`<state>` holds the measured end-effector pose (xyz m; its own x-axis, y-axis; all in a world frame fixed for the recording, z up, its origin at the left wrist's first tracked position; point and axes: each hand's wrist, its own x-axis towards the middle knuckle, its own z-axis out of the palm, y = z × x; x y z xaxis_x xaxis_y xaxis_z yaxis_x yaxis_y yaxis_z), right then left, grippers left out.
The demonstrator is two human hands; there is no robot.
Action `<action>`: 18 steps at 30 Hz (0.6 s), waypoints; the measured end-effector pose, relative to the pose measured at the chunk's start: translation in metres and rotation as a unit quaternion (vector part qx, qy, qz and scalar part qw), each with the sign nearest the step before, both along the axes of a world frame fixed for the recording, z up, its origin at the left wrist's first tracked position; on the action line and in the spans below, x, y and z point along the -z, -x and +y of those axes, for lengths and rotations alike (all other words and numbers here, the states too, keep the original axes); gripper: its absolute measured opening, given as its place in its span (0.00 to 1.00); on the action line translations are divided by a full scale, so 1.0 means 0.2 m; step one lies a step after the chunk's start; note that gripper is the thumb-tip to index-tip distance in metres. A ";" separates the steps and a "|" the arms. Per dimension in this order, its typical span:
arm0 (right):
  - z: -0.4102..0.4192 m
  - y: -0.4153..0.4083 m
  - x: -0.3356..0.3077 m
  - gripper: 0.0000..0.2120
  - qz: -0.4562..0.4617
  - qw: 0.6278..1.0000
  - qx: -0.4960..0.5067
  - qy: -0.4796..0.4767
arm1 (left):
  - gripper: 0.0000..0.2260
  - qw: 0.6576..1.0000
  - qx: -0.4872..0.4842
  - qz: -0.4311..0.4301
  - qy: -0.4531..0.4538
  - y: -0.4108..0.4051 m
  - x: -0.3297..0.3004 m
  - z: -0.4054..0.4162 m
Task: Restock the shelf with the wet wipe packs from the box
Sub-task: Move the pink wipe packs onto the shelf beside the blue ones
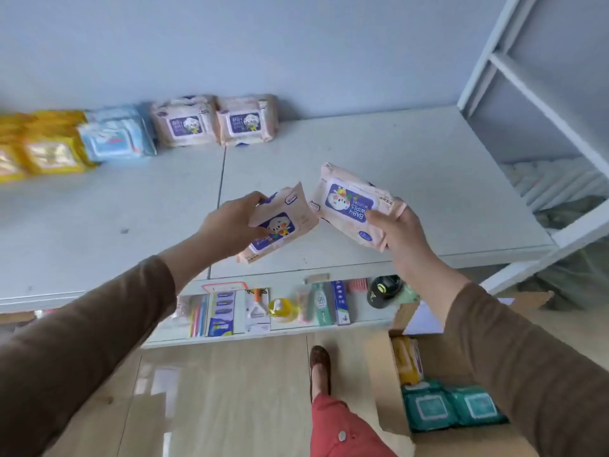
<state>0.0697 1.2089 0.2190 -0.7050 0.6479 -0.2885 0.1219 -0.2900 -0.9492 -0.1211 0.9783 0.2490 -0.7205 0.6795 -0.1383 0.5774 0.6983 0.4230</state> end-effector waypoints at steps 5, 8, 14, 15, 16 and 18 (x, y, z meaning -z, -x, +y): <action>0.16 0.53 0.05 0.15 0.002 0.999 -0.051 -0.013 | 0.14 0.996 -0.030 0.053 0.062 0.58 0.01 0.04; 0.23 0.82 0.08 0.16 -0.014 0.996 -0.084 -0.034 | 0.13 0.993 -0.056 0.061 0.085 0.89 0.01 0.04; 0.24 1.43 0.10 0.15 -0.014 0.979 -0.198 -0.041 | 0.17 0.987 -0.089 0.071 0.118 1.41 0.02 0.03; 0.23 1.53 0.11 0.15 -0.014 0.977 -0.211 -0.041 | 0.20 0.985 -0.085 0.075 0.130 1.49 0.02 0.03; 0.21 1.61 0.11 0.15 -0.013 0.974 -0.223 -0.043 | 0.22 0.984 -0.082 0.077 0.140 1.55 0.02 0.03; 0.19 1.77 0.13 0.15 -0.015 0.969 -0.241 -0.045 | 0.24 0.982 -0.074 0.074 0.156 1.68 0.02 0.04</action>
